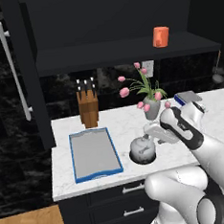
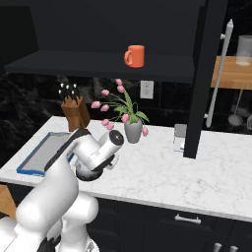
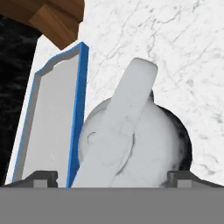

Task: Pick the kettle from the counter and place it on the tray. Then pick the mug from the cabinet and place it on the tray. Then close the cabinet doors.

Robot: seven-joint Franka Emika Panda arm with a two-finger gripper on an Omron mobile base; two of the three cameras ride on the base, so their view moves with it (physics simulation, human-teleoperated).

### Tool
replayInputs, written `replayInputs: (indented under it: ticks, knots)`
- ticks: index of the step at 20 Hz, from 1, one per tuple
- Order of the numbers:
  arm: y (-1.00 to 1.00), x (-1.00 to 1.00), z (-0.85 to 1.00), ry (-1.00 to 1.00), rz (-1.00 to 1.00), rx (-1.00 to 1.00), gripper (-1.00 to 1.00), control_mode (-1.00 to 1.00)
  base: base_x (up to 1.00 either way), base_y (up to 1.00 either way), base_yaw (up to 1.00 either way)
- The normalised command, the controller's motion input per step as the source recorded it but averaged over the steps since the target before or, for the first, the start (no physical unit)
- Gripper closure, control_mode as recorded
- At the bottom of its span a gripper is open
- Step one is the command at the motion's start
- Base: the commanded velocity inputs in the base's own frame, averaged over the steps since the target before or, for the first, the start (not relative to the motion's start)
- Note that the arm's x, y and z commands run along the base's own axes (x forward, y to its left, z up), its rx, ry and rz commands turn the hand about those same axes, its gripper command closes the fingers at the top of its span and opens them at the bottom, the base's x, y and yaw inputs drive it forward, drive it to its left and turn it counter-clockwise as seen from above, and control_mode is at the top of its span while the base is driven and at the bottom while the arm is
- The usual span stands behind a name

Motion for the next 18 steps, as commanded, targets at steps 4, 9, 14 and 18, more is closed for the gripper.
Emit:
replayInputs:
  ticks: [4,9,14,18]
  knots:
    - [0.01,0.25,-0.22,0.05,0.0,0.09,-1.0,-1.0,0.0,0.0,0.0]
    - [0.01,0.06,-0.02,0.02,0.0,0.01,1.0,-1.0,0.0,0.0,0.0]
    - [0.22,-0.01,0.07,-0.01,0.0,0.0,1.0,-1.0,0.0,0.0,0.0]
    - [0.62,0.0,0.53,-0.11,-0.03,0.0,1.0,-1.0,0.0,0.0,0.0]
